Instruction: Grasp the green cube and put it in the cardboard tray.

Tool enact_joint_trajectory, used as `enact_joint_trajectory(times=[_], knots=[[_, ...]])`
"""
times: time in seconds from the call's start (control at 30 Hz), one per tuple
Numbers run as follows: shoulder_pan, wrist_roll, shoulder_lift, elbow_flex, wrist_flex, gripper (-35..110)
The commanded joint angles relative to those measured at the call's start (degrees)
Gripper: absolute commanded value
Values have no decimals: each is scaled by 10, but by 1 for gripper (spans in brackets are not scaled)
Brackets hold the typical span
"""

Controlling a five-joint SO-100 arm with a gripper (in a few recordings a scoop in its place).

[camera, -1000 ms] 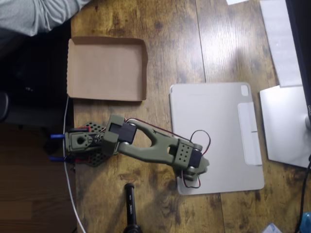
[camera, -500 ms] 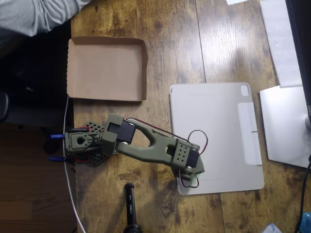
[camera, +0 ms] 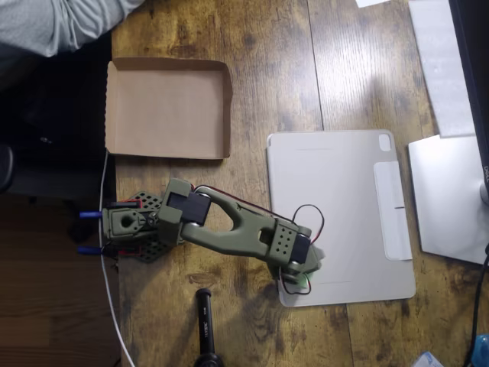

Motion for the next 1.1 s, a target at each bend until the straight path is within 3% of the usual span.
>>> enact_joint_trajectory(times=[0.0,0.23,0.77,1.07], knots=[[22,11,27,-12,-8,36],[55,51,-1,-27,-116,35],[39,-2,4,91,-194,29],[40,1,6,93,-221,6]])
